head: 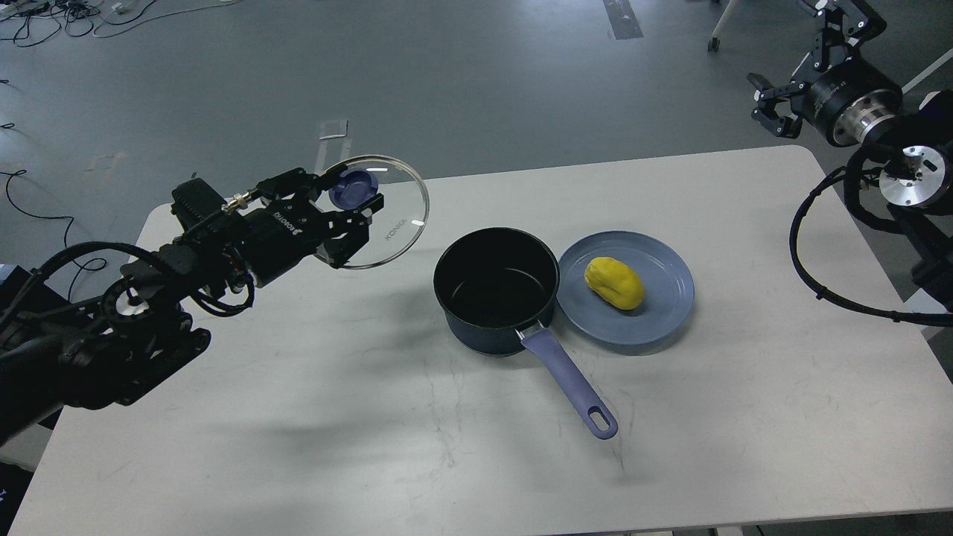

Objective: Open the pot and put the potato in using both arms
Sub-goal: 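Lift the glass lid off the pot and lower it beside the pot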

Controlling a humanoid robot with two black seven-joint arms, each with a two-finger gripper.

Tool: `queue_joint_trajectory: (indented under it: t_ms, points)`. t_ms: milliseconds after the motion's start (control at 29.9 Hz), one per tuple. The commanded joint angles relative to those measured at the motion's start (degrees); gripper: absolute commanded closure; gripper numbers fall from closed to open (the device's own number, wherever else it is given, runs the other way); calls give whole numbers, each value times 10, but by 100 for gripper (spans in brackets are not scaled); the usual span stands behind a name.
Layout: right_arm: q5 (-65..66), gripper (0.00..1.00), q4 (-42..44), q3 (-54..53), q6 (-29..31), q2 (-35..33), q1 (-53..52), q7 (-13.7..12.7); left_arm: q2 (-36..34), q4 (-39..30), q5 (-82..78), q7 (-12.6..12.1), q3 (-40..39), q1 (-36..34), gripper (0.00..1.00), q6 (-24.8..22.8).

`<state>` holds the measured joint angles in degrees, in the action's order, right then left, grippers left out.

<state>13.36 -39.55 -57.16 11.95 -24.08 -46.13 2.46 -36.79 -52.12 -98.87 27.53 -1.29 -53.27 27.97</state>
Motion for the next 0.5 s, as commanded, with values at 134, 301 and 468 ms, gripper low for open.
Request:
queue_joint_trajectory:
  t_ms: [134, 301, 468]
  points:
    - [1, 0, 1, 2, 2, -1, 0, 0, -42, 1, 3, 5, 0, 55, 36, 0]
    - [1, 0, 0, 11, 1, 0, 0, 0, -39, 6, 21, 4, -1, 76, 36, 0]
    - [1, 0, 0, 14, 1, -1, 1, 0, -33, 11, 22, 4, -1, 99, 36, 0]
